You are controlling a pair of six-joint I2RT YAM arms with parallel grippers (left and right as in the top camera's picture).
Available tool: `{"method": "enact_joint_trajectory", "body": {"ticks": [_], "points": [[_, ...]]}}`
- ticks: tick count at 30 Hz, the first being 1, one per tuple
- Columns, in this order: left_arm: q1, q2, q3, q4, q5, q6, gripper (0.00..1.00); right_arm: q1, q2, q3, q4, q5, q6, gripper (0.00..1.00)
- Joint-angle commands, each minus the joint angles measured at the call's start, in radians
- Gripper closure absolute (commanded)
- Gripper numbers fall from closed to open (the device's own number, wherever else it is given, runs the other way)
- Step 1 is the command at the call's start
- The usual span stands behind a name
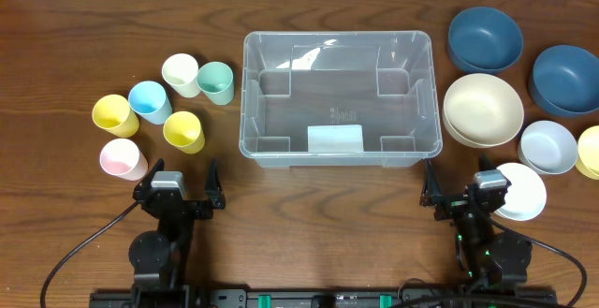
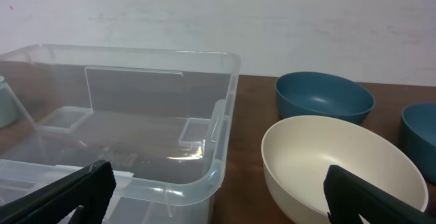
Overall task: Pack container
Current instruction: 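Move the right gripper toward the cream bowl on the right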
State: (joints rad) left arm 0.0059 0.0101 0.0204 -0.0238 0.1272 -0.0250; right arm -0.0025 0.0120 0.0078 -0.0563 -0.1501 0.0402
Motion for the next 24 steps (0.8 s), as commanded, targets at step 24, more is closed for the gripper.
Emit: {"method": "enact_joint_trajectory", "body": {"ticks": [24], "points": [[0.006,-0.006,-0.016,-0.036,0.011,0.006,0.02,-0.006,0.247,0.716,-0.378,0.119,0.032,0.01]]}}
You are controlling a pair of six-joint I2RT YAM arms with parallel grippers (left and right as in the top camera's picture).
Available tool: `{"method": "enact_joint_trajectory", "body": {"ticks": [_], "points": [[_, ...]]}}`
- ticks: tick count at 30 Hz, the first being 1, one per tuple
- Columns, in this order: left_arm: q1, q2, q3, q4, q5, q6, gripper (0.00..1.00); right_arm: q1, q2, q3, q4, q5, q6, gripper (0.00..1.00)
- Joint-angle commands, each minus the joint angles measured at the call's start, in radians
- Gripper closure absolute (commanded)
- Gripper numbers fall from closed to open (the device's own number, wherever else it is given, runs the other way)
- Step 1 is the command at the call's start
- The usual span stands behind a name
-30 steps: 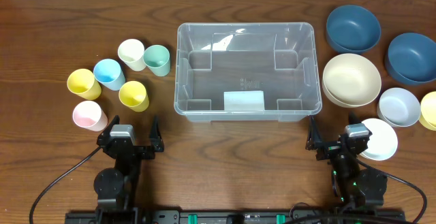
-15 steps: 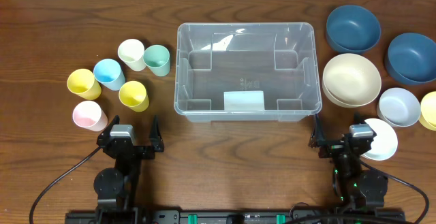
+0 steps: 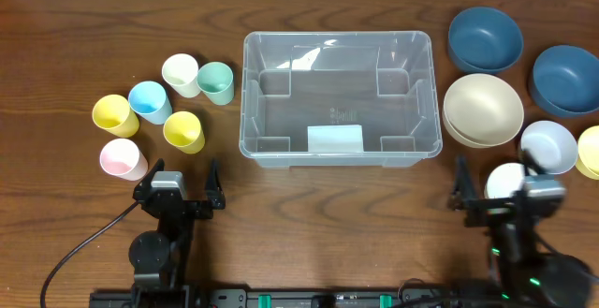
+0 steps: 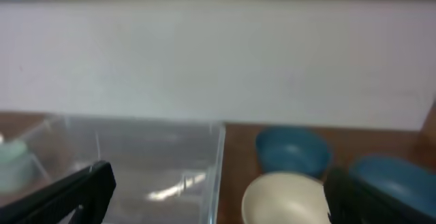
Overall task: Pack container
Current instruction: 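Move the right gripper toward the cream bowl on the right, then lower the right gripper and grasp the rim of the cream bowl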
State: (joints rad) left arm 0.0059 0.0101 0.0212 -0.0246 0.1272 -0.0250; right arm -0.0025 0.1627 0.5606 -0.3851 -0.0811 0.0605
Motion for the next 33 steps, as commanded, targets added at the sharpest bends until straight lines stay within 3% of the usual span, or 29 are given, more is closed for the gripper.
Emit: {"method": "enact_joint_trajectory", "body": {"ticks": [1,9,13,16,22,33], "points": [[0.006,-0.006,-0.017,-0.035,0.012,0.006,0.02,-0.006,0.148,0.239,-0.098,0.056,0.012,0.01],[0.006,-0.006,-0.017,-0.035,0.011,0.006,0.02,-0.006,0.78,1.016,-0.79,0.084,0.004,0.01],[0.006,-0.006,-0.017,-0.035,0.011,0.006,0.02,-0.006,0.988,1.225,-0.997,0.008,-0.014,0.01],[0.006,-0.006,-0.017,-0.035,0.011,0.006,0.02,-0.006,1.085,1.271,-1.095,-0.104,-0.032,0.01],[0.006,-0.006,-0.017,-0.035,0.011,0.006,0.02,-0.006,1.219,1.256,-1.15,-0.111,-0.004,0.01],[0.006,-0.006,-0.017,-0.035,0.011,0.006,0.02,-0.123,1.318,1.256,-1.091,0.215,0.306,0.01]]}}
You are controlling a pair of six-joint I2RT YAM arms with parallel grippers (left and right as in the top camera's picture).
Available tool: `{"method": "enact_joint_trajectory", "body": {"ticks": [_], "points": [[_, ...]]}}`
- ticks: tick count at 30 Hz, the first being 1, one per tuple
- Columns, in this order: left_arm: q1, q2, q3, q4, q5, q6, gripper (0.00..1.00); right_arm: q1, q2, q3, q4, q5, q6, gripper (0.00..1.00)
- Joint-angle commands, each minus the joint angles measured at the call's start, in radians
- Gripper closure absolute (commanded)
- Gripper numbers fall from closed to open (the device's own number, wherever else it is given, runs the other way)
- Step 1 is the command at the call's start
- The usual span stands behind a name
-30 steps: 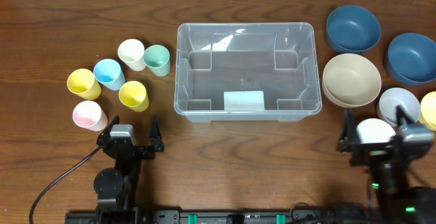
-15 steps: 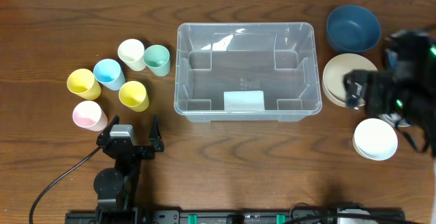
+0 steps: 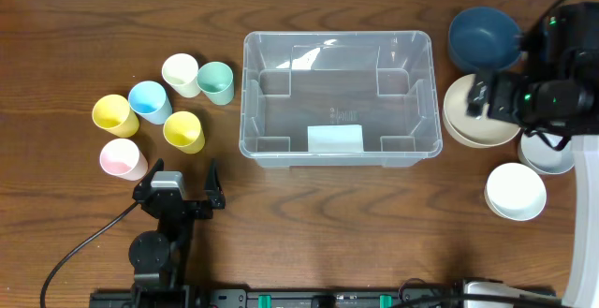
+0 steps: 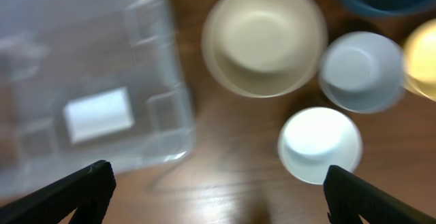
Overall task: Pack container
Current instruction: 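Lower the right gripper and grasp the rim of the cream bowl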
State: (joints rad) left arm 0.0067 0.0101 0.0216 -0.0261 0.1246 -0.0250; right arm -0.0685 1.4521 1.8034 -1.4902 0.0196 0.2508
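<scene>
The clear plastic container (image 3: 337,93) stands mid-table, holding only a white label (image 3: 335,139). Several coloured cups (image 3: 150,101) stand to its left. To its right are the bowls: dark blue (image 3: 484,36), cream (image 3: 473,116), pale blue-grey (image 3: 547,155) and white (image 3: 516,191). My right arm (image 3: 538,88) hangs high over the bowls and hides one of them. In the blurred right wrist view the right gripper (image 4: 218,197) is open and empty, looking down on the cream bowl (image 4: 266,37), the white bowl (image 4: 320,142) and the container (image 4: 88,67). The left gripper (image 3: 178,184) rests open at the table's front.
A yellow bowl (image 4: 422,54) shows at the right edge of the wrist view, with a dark blue bowl at the top. The pink cup (image 3: 123,158) stands close behind the left gripper. Bare wood lies in front of the container.
My right arm was low at the front right by the white bowl; now it is high over the bowls, its camera looking straight down. The left arm and all objects are unmoved.
Both grippers rested open at the table's front, the right wrist looking level at the container and cream bowl. Then the right gripper stood further right by the white bowl, looking higher. Now it is above the bowls, still open and empty.
</scene>
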Motion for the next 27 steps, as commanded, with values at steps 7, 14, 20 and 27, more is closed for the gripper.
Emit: {"method": "enact_joint_trajectory", "body": {"ticks": [7,14,20,27], "points": [[0.005,-0.006,-0.018,-0.034,0.014,0.006,0.02,-0.214,0.161,0.013,0.048,0.104,0.125,0.03],[0.005,-0.006,-0.018,-0.034,0.014,0.006,0.02,-0.286,0.34,0.01,0.015,0.103,0.215,0.07],[0.005,-0.006,-0.018,-0.034,0.014,0.006,0.02,-0.291,0.459,-0.046,0.066,0.065,0.216,0.19],[0.005,-0.006,-0.018,-0.034,0.014,0.006,0.02,-0.291,0.48,-0.2,0.196,0.013,0.185,0.3]]}}
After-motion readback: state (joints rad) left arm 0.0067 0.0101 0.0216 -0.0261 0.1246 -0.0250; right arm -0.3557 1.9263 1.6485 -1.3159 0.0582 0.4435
